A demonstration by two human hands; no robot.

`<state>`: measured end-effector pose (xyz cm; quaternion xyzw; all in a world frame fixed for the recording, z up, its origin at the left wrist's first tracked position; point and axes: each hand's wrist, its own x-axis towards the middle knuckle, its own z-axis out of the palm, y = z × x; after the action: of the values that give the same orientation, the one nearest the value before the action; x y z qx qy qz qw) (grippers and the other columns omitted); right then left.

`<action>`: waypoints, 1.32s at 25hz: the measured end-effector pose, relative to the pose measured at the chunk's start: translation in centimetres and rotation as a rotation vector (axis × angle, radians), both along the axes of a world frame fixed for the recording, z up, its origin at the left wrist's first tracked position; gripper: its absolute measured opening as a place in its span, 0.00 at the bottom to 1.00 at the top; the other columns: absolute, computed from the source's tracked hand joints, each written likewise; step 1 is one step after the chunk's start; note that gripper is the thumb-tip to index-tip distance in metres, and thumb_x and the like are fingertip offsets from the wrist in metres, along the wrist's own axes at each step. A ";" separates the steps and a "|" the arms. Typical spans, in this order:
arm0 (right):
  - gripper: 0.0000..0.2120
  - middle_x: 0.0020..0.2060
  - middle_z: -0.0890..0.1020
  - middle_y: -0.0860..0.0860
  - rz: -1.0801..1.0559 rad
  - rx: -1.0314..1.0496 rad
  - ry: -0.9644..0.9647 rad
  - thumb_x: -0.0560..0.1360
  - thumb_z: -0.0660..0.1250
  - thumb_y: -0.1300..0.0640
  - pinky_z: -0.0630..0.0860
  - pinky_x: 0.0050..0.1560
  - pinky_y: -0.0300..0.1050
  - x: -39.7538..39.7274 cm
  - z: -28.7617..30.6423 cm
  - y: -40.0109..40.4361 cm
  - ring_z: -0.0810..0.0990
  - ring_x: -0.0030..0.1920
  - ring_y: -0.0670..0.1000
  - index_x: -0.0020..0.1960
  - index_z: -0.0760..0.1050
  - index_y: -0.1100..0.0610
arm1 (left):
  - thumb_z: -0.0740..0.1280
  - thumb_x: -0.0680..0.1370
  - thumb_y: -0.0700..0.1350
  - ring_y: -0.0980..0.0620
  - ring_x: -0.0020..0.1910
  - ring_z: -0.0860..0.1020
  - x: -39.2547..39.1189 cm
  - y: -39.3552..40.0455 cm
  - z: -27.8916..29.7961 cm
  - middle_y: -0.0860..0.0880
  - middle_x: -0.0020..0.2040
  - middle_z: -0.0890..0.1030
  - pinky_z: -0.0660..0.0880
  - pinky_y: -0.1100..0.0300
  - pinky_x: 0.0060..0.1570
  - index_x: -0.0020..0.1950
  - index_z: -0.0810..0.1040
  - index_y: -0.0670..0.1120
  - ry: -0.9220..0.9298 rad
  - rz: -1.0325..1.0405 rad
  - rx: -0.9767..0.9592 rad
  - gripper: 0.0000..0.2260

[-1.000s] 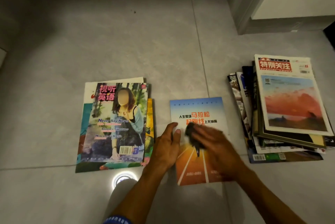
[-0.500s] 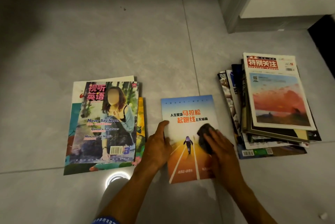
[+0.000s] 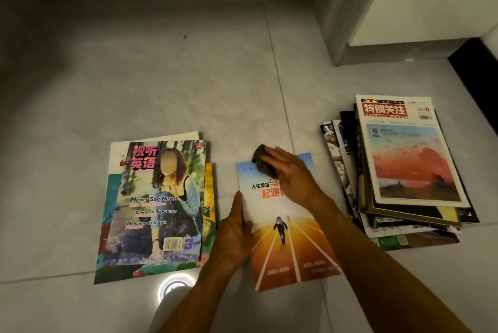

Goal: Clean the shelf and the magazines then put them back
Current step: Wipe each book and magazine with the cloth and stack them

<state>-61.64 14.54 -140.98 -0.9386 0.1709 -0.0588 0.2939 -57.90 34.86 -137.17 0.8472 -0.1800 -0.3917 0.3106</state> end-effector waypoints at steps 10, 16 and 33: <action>0.33 0.79 0.51 0.51 0.014 -0.368 0.001 0.80 0.53 0.42 0.52 0.76 0.51 -20.1 -3.6 9.3 0.50 0.78 0.53 0.79 0.46 0.51 | 0.62 0.81 0.40 0.49 0.61 0.77 -0.2 -0.5 -0.6 0.45 0.67 0.75 0.76 0.48 0.60 0.79 0.49 0.56 0.007 0.053 -0.038 0.32; 0.34 0.73 0.66 0.52 -0.336 -0.070 -0.025 0.72 0.65 0.71 0.62 0.70 0.56 -10.5 -0.1 3.2 0.61 0.74 0.56 0.74 0.65 0.52 | 0.62 0.81 0.41 0.47 0.67 0.72 -0.6 -0.9 0.7 0.44 0.70 0.71 0.71 0.50 0.64 0.79 0.48 0.54 0.027 0.017 0.035 0.32; 0.15 0.56 0.79 0.41 -0.697 0.902 -0.334 0.82 0.57 0.56 0.77 0.52 0.36 -10.0 11.3 9.9 0.79 0.57 0.44 0.64 0.72 0.41 | 0.61 0.80 0.50 0.55 0.46 0.83 -4.7 -3.1 6.9 0.53 0.49 0.84 0.80 0.59 0.47 0.60 0.79 0.53 0.006 0.317 -0.586 0.12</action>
<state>-71.69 24.43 -129.64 -0.5877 0.4287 -0.2205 0.6498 -62.55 31.72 -130.27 0.7383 -0.1498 -0.2725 0.5986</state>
